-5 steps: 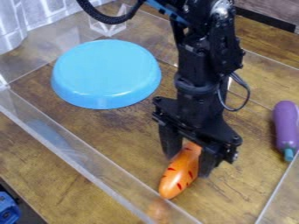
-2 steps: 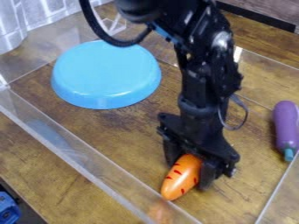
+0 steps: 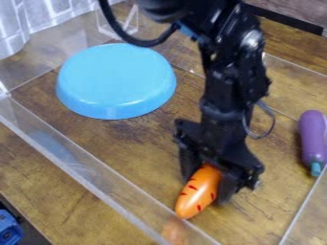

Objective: Move the carrot to the right side

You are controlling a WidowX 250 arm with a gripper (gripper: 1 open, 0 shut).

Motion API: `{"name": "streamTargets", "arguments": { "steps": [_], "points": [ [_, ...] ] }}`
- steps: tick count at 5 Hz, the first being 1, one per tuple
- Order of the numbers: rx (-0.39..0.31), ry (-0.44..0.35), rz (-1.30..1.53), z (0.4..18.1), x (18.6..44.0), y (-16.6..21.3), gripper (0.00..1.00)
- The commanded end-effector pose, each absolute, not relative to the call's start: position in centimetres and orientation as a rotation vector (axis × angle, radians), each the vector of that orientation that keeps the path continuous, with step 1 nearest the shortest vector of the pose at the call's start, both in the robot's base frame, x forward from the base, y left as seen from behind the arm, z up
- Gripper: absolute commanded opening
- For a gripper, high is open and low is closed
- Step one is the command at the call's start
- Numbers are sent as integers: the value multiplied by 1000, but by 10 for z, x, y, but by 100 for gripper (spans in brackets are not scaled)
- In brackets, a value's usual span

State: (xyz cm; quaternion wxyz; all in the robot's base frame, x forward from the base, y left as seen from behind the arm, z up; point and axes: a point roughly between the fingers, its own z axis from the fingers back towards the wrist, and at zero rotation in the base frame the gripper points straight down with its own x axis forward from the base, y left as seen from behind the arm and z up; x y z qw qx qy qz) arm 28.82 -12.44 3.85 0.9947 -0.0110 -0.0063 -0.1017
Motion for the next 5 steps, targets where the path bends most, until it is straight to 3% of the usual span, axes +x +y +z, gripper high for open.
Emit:
{"name": "streamTargets", "arguments": {
  "steps": [1,2,3,5],
  "points": [
    [-33,-90,-194,86,305,-129,0],
    [-33,-89,-223,86,307,-128,0],
    [-29,-97,-319,72,303,-129,100],
    [-23,-104,-408,54,294,-134,100]
  ]
}}
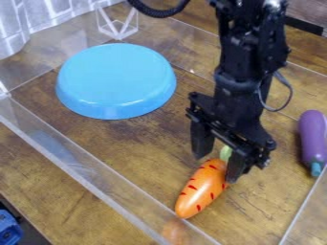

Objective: Move the carrot to the right side

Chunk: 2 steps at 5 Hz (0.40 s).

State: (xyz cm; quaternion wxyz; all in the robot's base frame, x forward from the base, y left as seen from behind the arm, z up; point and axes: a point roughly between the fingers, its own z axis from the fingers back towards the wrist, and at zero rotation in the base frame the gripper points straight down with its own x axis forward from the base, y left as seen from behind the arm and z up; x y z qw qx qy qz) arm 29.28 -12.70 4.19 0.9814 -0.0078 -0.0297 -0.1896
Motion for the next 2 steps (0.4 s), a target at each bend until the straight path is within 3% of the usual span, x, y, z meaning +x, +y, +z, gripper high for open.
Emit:
{"name": "streamTargets", "arguments": {
  "steps": [1,2],
  "points": [
    [-17,-112,-444,48,291,-135,100],
    [-14,-117,-475,42,291,-135,100]
  ]
}}
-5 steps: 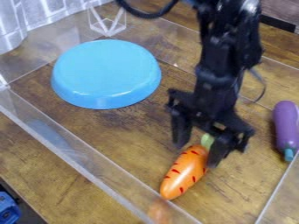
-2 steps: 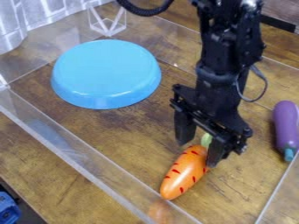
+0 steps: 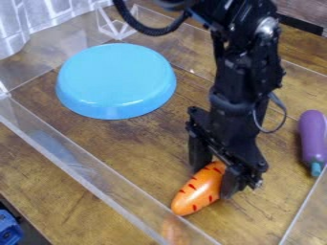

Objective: Move the carrot to the right side

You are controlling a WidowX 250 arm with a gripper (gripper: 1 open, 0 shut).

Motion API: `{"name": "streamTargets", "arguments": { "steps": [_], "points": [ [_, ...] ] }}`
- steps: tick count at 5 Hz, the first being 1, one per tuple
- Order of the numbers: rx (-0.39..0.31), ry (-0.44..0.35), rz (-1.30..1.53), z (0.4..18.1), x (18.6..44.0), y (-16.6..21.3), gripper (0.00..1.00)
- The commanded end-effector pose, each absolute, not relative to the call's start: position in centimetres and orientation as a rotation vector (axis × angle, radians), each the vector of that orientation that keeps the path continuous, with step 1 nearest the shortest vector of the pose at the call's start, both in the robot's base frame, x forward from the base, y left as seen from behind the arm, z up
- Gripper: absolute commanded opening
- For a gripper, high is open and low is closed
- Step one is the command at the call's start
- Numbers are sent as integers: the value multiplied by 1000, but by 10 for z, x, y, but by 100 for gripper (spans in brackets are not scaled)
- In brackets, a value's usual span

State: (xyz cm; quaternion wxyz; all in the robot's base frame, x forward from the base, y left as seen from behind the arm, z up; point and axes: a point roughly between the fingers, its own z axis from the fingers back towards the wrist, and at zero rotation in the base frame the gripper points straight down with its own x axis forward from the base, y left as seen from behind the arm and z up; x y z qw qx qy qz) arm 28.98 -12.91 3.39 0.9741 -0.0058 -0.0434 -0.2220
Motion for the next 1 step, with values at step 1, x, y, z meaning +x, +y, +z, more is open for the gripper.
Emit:
{"name": "streamTargets", "arguments": {
  "steps": [1],
  "points": [
    [-8,-112,-506,36,291,-133,100]
  ]
}}
